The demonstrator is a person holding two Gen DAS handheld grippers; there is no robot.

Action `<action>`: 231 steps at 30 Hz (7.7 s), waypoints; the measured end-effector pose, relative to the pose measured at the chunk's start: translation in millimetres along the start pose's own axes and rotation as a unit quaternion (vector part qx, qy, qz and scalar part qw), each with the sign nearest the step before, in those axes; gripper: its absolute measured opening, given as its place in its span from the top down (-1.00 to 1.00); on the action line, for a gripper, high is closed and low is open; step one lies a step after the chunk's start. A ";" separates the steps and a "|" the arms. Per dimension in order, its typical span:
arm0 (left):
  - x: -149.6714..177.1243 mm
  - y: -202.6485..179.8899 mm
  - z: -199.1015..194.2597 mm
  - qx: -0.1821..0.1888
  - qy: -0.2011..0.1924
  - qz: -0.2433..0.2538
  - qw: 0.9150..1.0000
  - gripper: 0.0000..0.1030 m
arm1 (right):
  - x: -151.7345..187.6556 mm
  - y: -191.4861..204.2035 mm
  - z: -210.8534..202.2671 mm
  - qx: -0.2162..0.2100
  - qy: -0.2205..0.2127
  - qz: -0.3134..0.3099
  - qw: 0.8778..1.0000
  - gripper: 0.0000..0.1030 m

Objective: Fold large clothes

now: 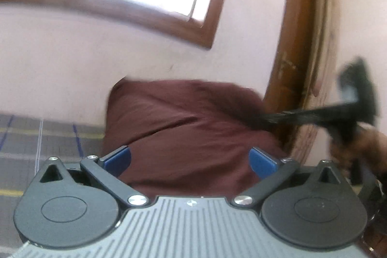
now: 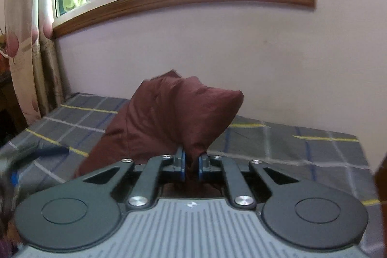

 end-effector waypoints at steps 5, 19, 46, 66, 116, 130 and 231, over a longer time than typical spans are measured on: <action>24.4 -19.2 22.9 -0.009 0.032 -0.001 0.999 -0.96 | 35.6 -30.7 -32.4 0.030 -0.037 0.073 0.996 1.00; 37.5 -32.1 34.1 0.007 0.049 0.023 0.999 -0.97 | 66.9 -39.3 -21.3 -0.081 -0.087 0.285 0.951 -0.83; 52.5 -75.2 40.5 0.067 0.062 0.046 0.995 -0.98 | 94.5 -55.6 -60.4 -0.048 -0.180 0.293 0.938 -0.31; 47.5 -70.1 46.1 0.046 0.063 0.057 0.995 -0.95 | 158.2 -3.1 -20.5 0.018 -0.072 0.204 0.976 1.00; 55.3 -89.9 56.8 0.017 0.078 0.112 0.990 -0.99 | 141.5 -40.7 12.9 -0.063 -0.063 0.309 0.947 -1.00; 58.2 -89.1 53.5 0.018 0.071 0.110 0.991 -1.00 | 26.9 -37.6 12.2 -0.015 -0.093 0.197 0.976 -1.00; 45.3 -44.2 140.4 -0.054 0.071 0.053 0.995 -1.00 | 94.5 -78.6 85.4 0.100 -0.102 0.182 0.973 0.81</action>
Point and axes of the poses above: each gripper's, at about its wrist camera, not at the fingertips, and z roughly the way its jaws point, y to its left, x to its underside, the point moved 10 cm from there along z, roughly the way its jaws point, and after that the axes turned 14 degrees about -x, right-handed, at the moved point
